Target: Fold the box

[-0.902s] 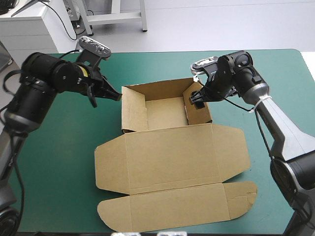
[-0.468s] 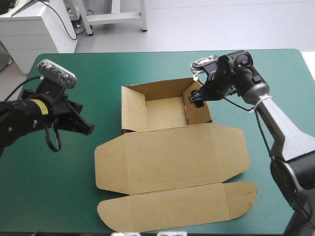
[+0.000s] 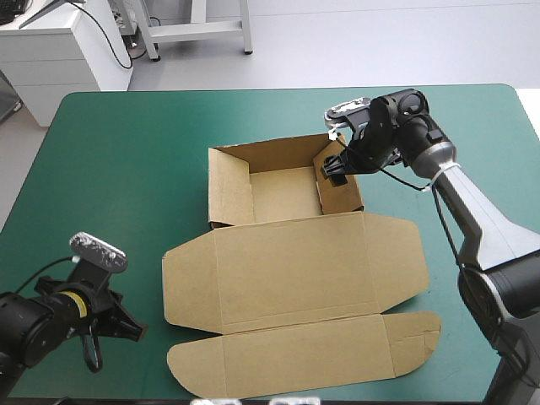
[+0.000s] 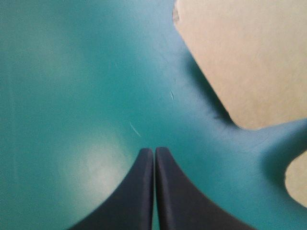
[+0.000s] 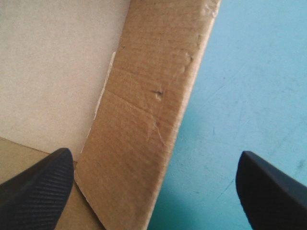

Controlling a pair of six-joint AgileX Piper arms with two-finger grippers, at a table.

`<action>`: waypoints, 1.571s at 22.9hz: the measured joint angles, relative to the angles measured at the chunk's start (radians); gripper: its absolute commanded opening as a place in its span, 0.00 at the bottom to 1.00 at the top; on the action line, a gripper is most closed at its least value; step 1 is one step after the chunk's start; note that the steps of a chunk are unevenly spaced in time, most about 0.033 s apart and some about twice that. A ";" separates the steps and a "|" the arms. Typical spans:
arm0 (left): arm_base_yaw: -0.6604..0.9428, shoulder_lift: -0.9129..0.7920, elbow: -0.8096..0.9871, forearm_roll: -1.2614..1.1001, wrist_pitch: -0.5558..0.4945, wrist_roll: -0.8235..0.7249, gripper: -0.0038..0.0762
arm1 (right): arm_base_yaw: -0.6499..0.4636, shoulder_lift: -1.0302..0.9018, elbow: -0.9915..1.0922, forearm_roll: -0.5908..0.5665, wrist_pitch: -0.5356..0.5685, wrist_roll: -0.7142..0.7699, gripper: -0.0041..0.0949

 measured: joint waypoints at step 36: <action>0.000 -0.076 0.214 -0.045 -0.084 -0.056 0.04 | -0.592 0.168 -0.133 -0.118 -0.062 -0.074 0.02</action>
